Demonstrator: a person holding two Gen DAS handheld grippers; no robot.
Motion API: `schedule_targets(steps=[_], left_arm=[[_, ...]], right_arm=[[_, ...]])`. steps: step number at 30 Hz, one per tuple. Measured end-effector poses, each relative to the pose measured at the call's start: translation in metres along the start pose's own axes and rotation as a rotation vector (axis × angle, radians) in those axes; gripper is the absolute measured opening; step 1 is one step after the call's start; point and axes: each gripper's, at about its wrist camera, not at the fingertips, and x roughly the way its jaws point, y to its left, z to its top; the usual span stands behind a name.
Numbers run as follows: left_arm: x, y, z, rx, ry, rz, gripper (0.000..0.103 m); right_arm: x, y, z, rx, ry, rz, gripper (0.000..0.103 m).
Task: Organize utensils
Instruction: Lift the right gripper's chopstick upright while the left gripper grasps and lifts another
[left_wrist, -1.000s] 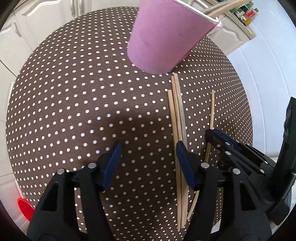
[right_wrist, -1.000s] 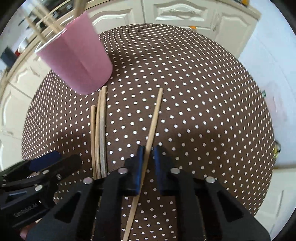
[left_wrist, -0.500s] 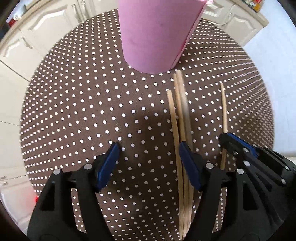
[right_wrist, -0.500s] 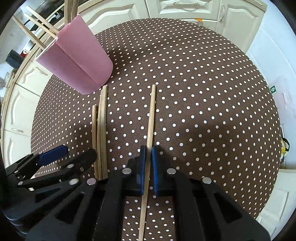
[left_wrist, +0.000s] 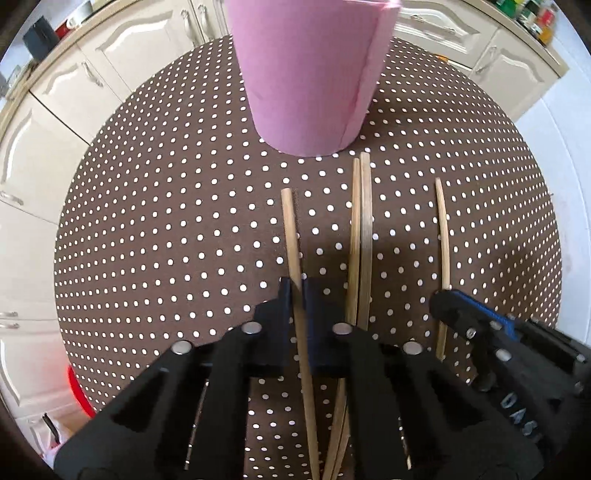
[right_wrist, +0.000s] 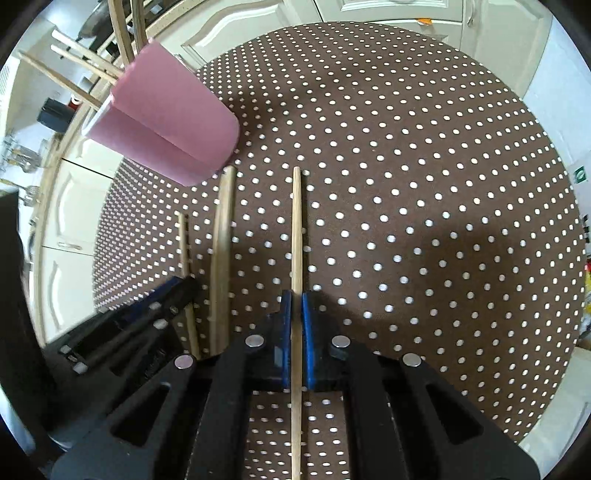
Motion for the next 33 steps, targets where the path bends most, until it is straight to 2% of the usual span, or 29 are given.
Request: schedule_targets(steps=[8,11,15,22,26,28,33], left_arm=[[-0.015,-0.004,-0.026,-0.026,-0.031,0.016,0.006],[-0.031,0.002,-0.03,-0.055,-0.063,0.006,0.006],[-0.056,0.011,-0.03,-0.094,-0.123,-0.011,0.006],[-0.11,0.025,-0.02,-0.15,-0.267,-0.042,0.006],[-0.142,0.05,-0.004,-0.166,-0.328,-0.05,0.006],[-0.155,0.086,0.011,-0.179,-0.356,-0.062,0.006],[-0.175,0.099,0.021,-0.189,-0.421,-0.086,0.006]], right_arm=[[-0.033,0.009,0.009,-0.031,-0.086,0.04,0.005],[-0.049,0.019,0.012,-0.02,-0.149,0.05,0.005],[-0.086,0.024,0.017,0.006,-0.277,0.05,0.005],[-0.131,0.037,0.024,0.029,-0.419,0.079,0.005],[-0.154,0.041,0.025,0.048,-0.532,0.058,0.005],[-0.164,0.044,0.028,0.055,-0.588,0.057,0.005],[-0.182,0.052,0.034,0.096,-0.691,0.076,0.005]])
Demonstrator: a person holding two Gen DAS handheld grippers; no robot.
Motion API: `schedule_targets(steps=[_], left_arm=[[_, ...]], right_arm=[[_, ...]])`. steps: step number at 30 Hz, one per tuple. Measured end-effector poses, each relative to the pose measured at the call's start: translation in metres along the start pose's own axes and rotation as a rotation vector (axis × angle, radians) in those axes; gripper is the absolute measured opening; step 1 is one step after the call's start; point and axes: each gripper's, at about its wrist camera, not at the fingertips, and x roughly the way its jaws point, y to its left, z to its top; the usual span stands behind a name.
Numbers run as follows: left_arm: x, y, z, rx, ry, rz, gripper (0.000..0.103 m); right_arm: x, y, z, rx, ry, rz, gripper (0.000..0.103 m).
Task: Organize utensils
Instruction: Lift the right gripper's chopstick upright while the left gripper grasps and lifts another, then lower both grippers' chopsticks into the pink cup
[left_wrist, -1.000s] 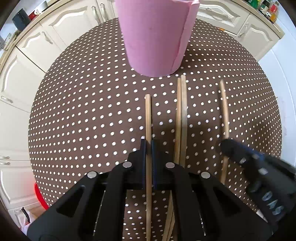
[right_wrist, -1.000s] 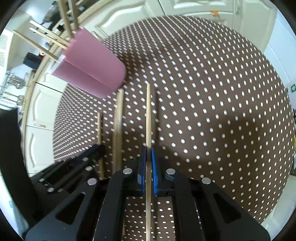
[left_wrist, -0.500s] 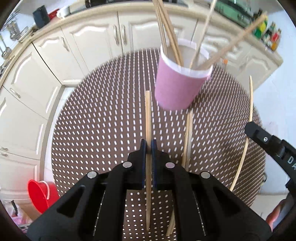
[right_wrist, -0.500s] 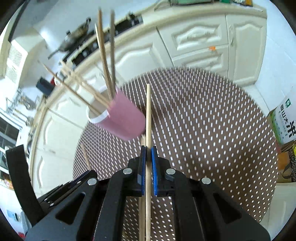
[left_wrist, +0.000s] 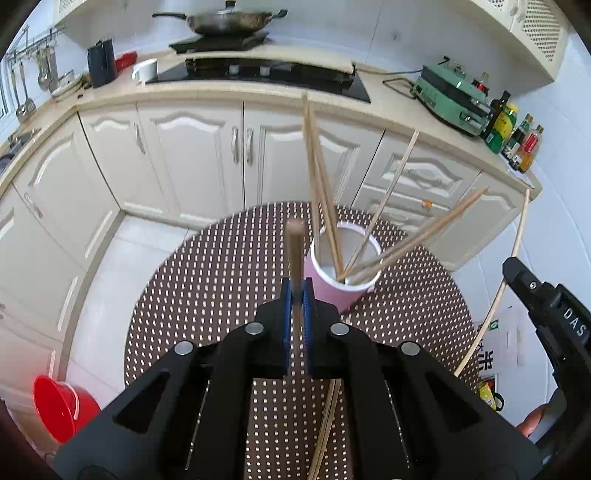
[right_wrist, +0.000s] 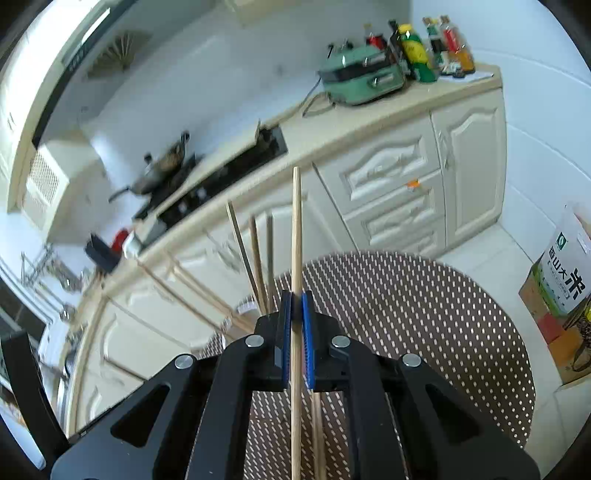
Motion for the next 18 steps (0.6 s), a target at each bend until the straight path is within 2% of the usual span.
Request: schedule_targets(steps=[7,11,18], left_arm=[[-0.009,0.006,0.036,-0.018,-0.041,-0.061,0.006],[-0.016,0.014,0.053,-0.057,0.001,-0.198,0.006],[-0.017,0.024,0.073,-0.028,-0.003,-0.239,0.006]], right_arm=[[0.002,0.001,0.011,0.091,-0.112,-0.027,0.005],[0.007,0.003,0.02,0.148,-0.151,-0.026,0.005],[0.019,0.009,0.024,0.217,-0.231,-0.063,0.005]])
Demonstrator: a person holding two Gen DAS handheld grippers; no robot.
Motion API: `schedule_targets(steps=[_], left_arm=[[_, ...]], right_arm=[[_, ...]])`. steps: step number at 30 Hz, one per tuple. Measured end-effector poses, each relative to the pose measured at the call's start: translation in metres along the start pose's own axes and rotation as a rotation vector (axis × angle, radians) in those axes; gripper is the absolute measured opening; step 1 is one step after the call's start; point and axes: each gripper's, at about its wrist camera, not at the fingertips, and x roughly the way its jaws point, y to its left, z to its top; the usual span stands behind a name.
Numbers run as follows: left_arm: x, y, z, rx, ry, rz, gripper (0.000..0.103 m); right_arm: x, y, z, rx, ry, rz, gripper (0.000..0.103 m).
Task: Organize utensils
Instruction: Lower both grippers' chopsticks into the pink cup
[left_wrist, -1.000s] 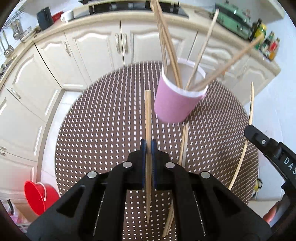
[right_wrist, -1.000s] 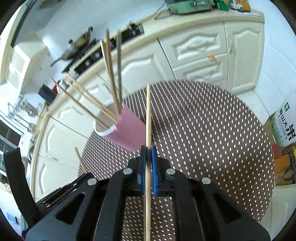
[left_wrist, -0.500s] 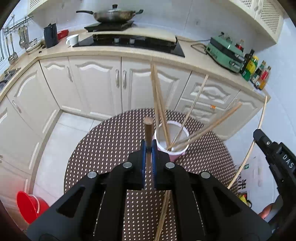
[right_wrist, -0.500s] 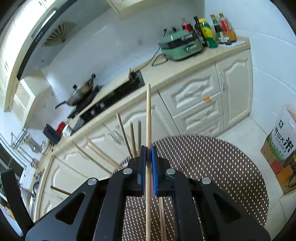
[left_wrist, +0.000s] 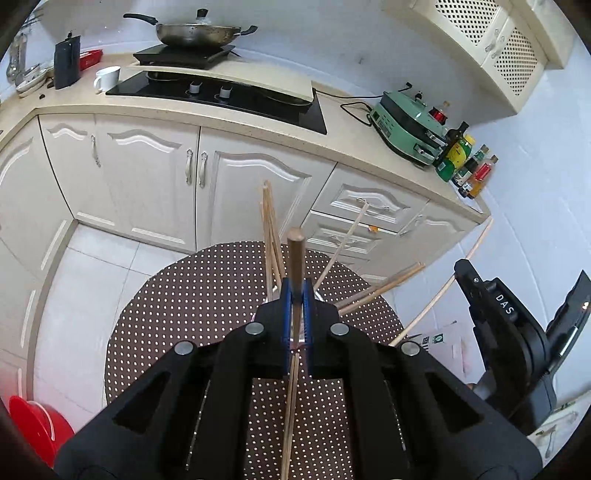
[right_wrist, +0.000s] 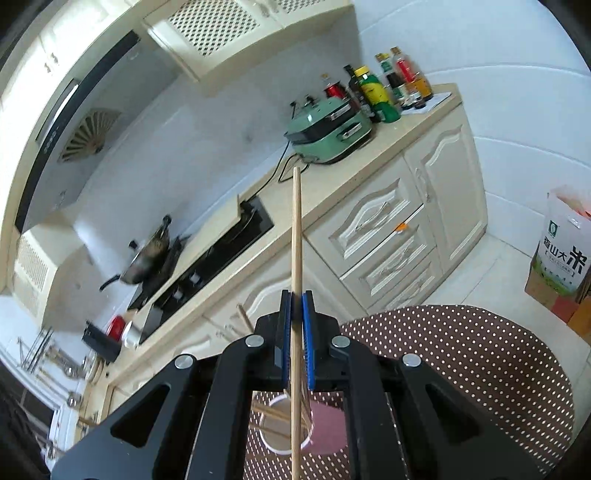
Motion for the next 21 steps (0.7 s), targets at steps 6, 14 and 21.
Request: schedule_targets(steps=[6,14,21], left_arm=[[0.004,0.01,0.016,0.001,0.007,-0.031,0.006],[-0.001,0.015,0.041,0.02,0.001,-0.069,0.006],[0.008,0.014,0.046,0.064,0.02,-0.064,0.006]], right_arm=[[0.015,0.005,-0.008,0.065,-0.048,-0.014,0.005],[0.027,0.012,-0.023,0.067,-0.1,-0.078,0.005],[0.035,0.018,-0.038,0.016,-0.159,-0.102,0.005]])
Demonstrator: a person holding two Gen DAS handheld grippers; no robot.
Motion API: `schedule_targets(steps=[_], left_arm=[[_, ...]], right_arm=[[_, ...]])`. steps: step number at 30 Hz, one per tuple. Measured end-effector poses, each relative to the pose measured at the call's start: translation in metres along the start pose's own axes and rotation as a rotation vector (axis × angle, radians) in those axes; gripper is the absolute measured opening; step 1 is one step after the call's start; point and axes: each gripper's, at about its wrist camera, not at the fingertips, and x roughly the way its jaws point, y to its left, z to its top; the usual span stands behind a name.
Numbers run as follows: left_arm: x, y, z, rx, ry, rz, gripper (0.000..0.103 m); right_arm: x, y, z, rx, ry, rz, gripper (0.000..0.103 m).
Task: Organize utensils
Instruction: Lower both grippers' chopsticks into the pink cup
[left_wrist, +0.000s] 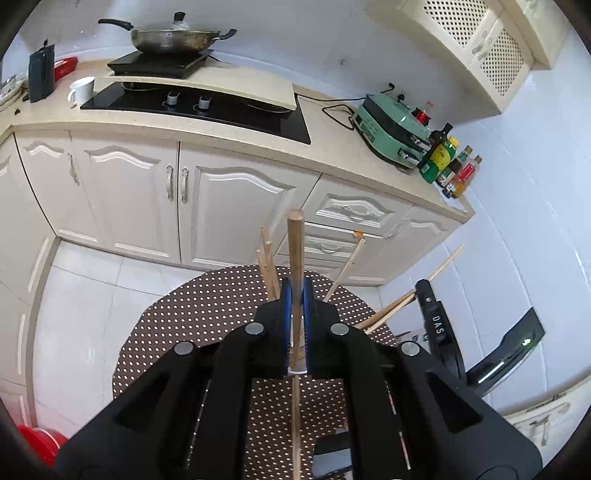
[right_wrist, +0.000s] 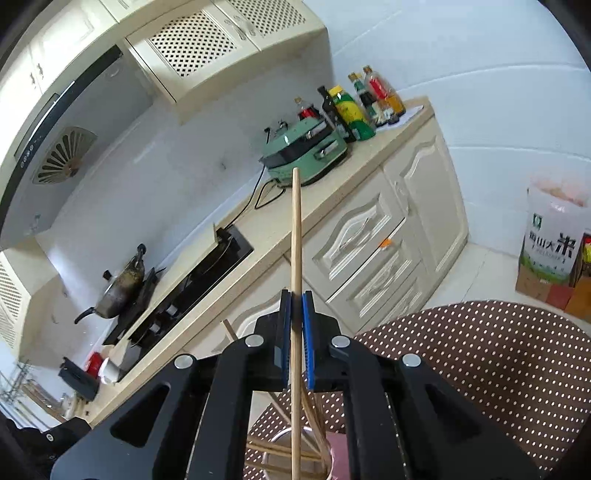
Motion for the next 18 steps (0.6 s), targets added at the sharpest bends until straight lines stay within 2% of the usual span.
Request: schedule_targets(steps=[7,12,18], left_arm=[[0.03,0.009,-0.01,0.03,0.073,0.031,0.006],[0.05,0.013,-0.018,0.038,0.109,-0.016,0.006],[0.067,0.016,-0.027,0.1,0.129,-0.003,0.006]], right_arm=[[-0.007,0.007,-0.014,-0.088,-0.082,-0.021,0.005],[-0.017,0.011,-0.024,-0.148,-0.138,-0.042,0.005],[-0.026,0.019,-0.031,-0.193,-0.159,-0.024,0.005]])
